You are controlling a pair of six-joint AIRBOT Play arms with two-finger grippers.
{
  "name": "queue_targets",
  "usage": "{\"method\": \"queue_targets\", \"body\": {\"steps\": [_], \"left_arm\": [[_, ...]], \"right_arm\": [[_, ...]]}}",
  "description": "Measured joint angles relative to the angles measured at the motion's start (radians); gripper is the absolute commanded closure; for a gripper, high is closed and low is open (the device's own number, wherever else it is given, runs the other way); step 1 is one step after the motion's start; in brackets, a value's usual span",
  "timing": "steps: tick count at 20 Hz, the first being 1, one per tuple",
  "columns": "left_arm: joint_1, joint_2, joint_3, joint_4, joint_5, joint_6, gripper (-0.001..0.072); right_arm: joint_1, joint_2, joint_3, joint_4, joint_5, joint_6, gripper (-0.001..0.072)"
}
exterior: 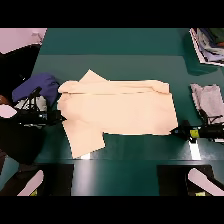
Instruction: Fold the shirts.
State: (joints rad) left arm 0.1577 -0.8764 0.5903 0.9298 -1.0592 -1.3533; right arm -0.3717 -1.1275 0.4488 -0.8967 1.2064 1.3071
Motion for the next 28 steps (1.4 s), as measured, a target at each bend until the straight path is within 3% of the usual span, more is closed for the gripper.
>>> {"method": "queue_targets", "body": {"steps": [5,7,14,20,24,28], "left_arm": [[0.0,0.029,0.161,0.01,-0.034,-0.003,0.0684],[0.0,0.053,0.296,0.014,-0.068,-0.006,0.0684],[0.0,0.117,0.988,0.019,-0.167,-0.05,0.0684],[0.0,0.127,1.448,0.027,-0.157,-0.119,0.0685],[-0.001,0.118,1.477,0.042,-0.148,-0.141,0.0684],[-0.001,0.069,1.299,0.051,-0.183,-0.148,0.0684]], "right_arm": [[0.09,0.103,0.067,-0.024,-0.076,-0.011,0.0697],[0.109,0.182,0.177,-0.006,-0.027,-0.014,0.0697],[0.123,0.394,0.795,-0.019,0.051,-0.015,0.0697],[0.124,0.425,1.275,-0.201,0.127,0.02,0.0698],[0.124,0.351,1.474,-0.266,0.213,0.052,0.0698],[0.126,0.232,1.508,-0.273,0.287,0.078,0.0698]]}}
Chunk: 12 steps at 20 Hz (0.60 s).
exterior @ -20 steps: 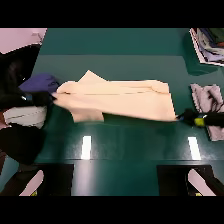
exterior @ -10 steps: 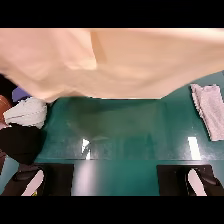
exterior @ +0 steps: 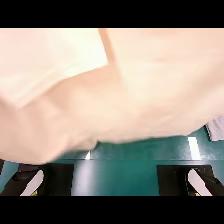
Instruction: Fold the shirts.
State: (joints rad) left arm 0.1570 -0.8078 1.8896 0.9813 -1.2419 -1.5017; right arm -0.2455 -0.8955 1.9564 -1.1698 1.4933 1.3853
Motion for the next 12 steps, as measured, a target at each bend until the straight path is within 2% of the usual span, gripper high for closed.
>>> {"method": "queue_targets", "body": {"steps": [4,8,12], "left_arm": [[0.0,-0.119,-0.236,0.004,-0.034,0.011,0.0684],[-0.001,-0.312,-0.42,0.006,-0.023,0.048,0.0684],[-0.032,-0.539,-0.47,0.01,0.095,0.098,0.0684]], "right_arm": [[0.045,-0.156,-0.14,0.002,0.04,0.01,0.0698],[0.111,-0.341,-0.313,-0.04,0.04,0.013,0.0698],[0.161,-0.542,-0.36,-0.058,-0.053,0.014,0.0698]]}}
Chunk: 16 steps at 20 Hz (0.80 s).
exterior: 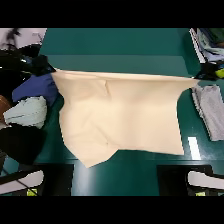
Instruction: Fold the shirts.
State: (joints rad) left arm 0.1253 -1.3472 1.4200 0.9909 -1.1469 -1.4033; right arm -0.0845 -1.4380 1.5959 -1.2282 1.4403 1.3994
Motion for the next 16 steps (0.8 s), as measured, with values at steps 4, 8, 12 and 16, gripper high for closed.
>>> {"method": "queue_targets", "body": {"steps": [4,8,12,16], "left_arm": [[-0.061,-0.194,0.098,0.004,0.156,0.053,0.0684],[-0.082,-0.282,0.217,0.026,0.2,0.07,0.0683],[-0.079,-0.304,0.266,0.11,0.051,0.045,0.0684],[-0.077,-0.311,0.182,0.163,-0.071,0.014,0.0683]], "right_arm": [[0.032,-0.175,0.123,-0.005,-0.092,0.0,0.0698],[0.043,-0.251,0.229,-0.005,-0.121,-0.003,0.0698],[0.048,-0.238,0.189,-0.005,-0.112,-0.006,0.0698],[0.049,-0.167,0.008,-0.006,-0.132,-0.007,0.0697]]}}
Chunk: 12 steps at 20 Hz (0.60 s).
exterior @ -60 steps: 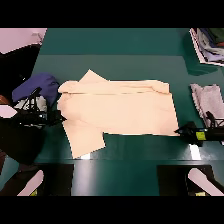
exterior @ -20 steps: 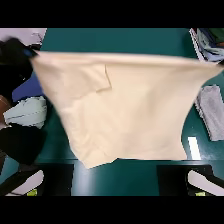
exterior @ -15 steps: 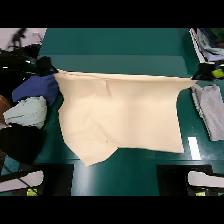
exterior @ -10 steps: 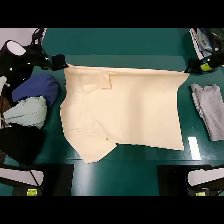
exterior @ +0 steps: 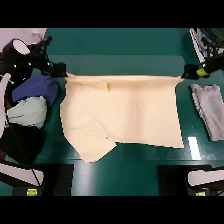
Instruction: Fold the shirts.
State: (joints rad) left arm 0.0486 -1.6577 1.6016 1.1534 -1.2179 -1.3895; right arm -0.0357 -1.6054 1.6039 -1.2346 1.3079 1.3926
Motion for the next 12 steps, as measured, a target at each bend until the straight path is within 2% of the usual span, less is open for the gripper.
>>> {"method": "queue_targets", "body": {"steps": [3,4,5,6,7,12], "left_arm": [[0.0,-0.001,-0.109,0.002,-0.022,-0.01,0.0679],[0.0,-0.002,-0.141,0.002,-0.025,-0.012,0.0518],[0.0,-0.002,-0.163,0.001,-0.024,-0.015,0.0277],[0.002,-0.002,-0.182,0.0,-0.024,-0.019,0.0205],[0.003,-0.002,-0.193,-0.004,-0.025,-0.021,0.0205],[0.0,0.056,-0.222,0.008,-0.059,-0.031,0.0205]], "right_arm": [[0.001,0.061,-0.154,0.0,-0.037,0.0,0.0697],[0.001,0.078,-0.198,0.0,-0.049,0.0,0.0693],[0.001,0.092,-0.233,0.002,-0.06,0.0,0.0607],[0.001,0.105,-0.264,0.002,-0.071,0.003,0.0413],[0.0,0.113,-0.286,0.01,-0.078,0.005,0.0354],[-0.011,0.176,-0.34,0.066,-0.039,0.013,0.0355]]}}
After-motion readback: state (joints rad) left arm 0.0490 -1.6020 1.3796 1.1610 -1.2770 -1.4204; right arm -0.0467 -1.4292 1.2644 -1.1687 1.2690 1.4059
